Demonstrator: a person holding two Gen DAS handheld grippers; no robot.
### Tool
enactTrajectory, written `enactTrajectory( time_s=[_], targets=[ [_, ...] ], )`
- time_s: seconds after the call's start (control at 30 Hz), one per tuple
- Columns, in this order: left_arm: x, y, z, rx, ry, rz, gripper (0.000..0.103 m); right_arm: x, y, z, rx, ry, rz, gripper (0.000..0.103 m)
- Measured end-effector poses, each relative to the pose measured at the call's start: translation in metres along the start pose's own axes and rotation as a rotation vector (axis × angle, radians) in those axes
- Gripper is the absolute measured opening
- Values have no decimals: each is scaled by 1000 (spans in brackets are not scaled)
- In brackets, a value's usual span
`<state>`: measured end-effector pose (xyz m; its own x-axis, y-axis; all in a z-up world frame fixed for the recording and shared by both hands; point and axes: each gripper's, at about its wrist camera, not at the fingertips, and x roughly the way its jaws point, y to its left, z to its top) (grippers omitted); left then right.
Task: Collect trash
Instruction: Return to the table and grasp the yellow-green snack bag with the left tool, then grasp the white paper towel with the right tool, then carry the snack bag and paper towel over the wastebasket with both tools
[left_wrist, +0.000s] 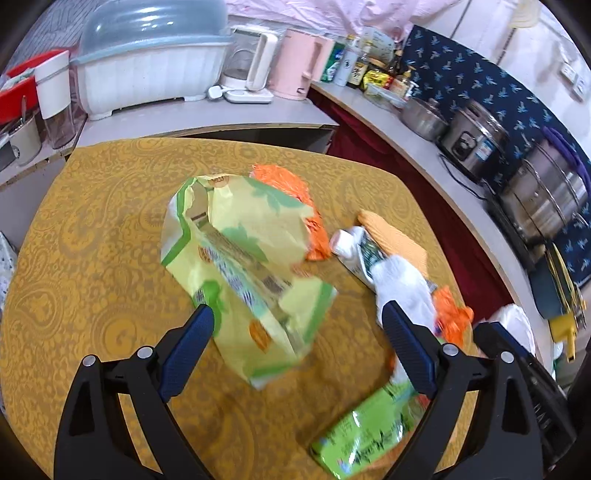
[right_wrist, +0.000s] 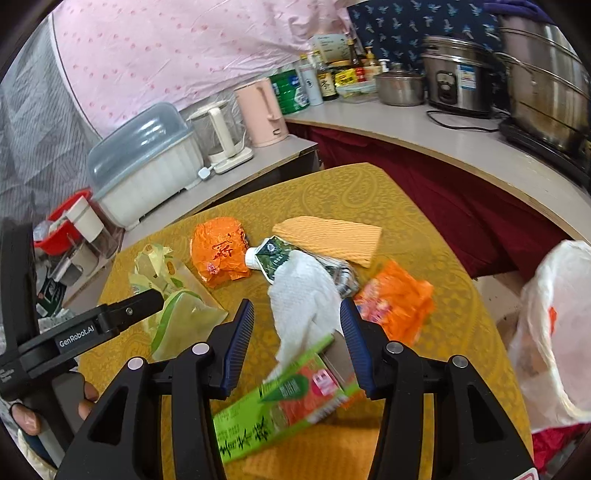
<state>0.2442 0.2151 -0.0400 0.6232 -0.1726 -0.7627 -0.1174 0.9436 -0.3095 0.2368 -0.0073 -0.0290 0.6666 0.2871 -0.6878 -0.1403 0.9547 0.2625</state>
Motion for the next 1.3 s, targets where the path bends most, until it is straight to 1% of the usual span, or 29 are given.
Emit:
enactTrajectory(
  time_s=[0.1, 0.17, 0.23, 0.27, 0.3, 0.33, 0.37, 0.4, 0.43, 0.47, 0.5, 0.53, 0.57, 0.63, 0.7, 0.8, 1.07, 1.3],
  targets=[
    [15, 5, 6, -9, 14, 13, 86, 24, 5, 4, -17, 23, -12, 48],
    [24, 6, 8, -5, 28, 17, 78, 41, 3, 4, -27, 48, -33, 48],
    [33, 8, 7, -3, 56, 1, 64, 55, 1, 3, -25, 73, -43, 48],
    [35, 8, 7, -1, 63, -2, 62, 62, 0, 3, -25, 85, -47, 48],
    [37, 9, 5, 1, 67, -3, 57, 67, 0, 1, -26, 96, -52, 48],
    [38, 9, 5, 4, 67, -8, 54, 71, -1, -1, -30, 106, -53, 48],
    [37, 10, 4, 7, 66, -7, 51, 74, 0, -3, -36, 114, -54, 45],
    [37, 10, 3, 9, 63, -8, 44, 76, 0, -4, -41, 116, -55, 43],
    [36, 10, 3, 13, 62, -13, 37, 76, 1, -6, -53, 114, -61, 35],
    [34, 10, 3, 17, 63, -14, 35, 76, 2, -7, -62, 113, -66, 27],
    [33, 10, 3, 18, 62, -16, 29, 76, 2, -7, -65, 115, -64, 23],
    [30, 10, 2, 22, 60, -22, 22, 75, 1, -9, -61, 116, -58, 16],
    [29, 10, 1, 25, 59, -23, 19, 74, 1, -9, -57, 115, -54, 11],
    [24, 9, -1, 26, 59, -34, 13, 69, 0, -10, -51, 110, -47, 9],
    [19, 7, -3, 31, 54, -42, 11, 62, -2, -10, -41, 101, -35, 8],
    [7, 2, -6, 40, 42, -54, 9, 43, -4, -9, -22, 65, -19, 8],
    [-37, -25, -13, 78, -14, -104, 8, -14, -16, 5, 23, -48, -1, 8],
    [-70, -56, -19, 129, -53, -155, 8, -71, -35, 17, 52, -163, -17, 8]
  ],
)
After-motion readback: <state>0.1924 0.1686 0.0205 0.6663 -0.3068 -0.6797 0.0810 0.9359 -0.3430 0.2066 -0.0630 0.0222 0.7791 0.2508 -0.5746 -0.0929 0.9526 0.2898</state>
